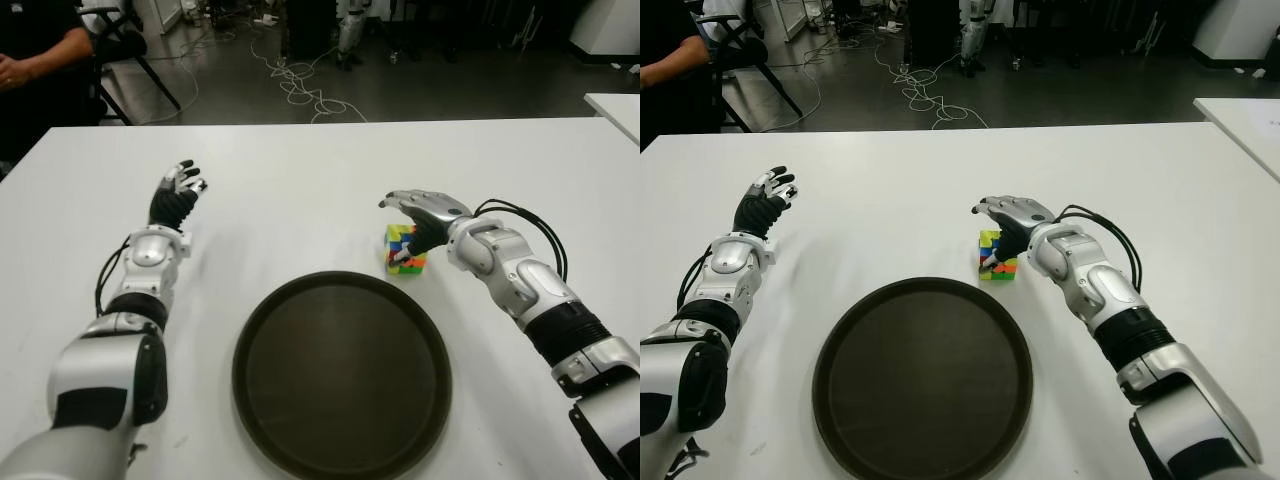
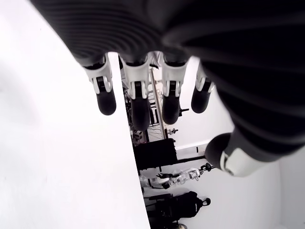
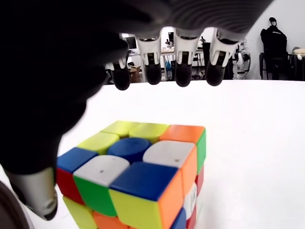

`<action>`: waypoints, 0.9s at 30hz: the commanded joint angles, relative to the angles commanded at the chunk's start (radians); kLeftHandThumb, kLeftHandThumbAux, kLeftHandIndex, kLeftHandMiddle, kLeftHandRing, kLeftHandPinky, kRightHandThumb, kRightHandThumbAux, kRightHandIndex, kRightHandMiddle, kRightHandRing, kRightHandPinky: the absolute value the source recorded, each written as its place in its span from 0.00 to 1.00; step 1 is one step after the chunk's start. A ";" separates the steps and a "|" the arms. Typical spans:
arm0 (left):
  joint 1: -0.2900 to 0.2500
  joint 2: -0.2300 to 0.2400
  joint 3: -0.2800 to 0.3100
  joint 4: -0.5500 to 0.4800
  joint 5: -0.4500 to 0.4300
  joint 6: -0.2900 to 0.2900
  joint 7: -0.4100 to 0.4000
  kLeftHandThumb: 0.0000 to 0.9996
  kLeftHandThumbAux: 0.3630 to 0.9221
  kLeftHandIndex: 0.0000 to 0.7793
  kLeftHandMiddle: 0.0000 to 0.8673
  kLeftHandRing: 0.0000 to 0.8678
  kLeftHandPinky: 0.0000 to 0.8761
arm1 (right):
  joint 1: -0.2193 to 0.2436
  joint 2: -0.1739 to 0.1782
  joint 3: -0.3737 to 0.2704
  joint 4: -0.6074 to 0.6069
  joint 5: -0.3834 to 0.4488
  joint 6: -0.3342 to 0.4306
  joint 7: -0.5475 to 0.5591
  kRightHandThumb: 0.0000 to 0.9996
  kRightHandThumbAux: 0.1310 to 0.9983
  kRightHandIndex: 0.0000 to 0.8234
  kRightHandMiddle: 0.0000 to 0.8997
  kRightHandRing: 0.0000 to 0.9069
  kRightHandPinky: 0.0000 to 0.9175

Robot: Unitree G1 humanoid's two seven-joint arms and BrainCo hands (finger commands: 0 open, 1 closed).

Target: Pick up the Rubik's Cube and put it in the plate

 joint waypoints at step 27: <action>-0.002 -0.001 -0.009 -0.002 0.005 -0.009 0.004 0.15 0.37 0.11 0.18 0.16 0.12 | -0.007 -0.015 -0.004 0.025 0.006 -0.021 -0.037 0.00 0.65 0.04 0.02 0.07 0.13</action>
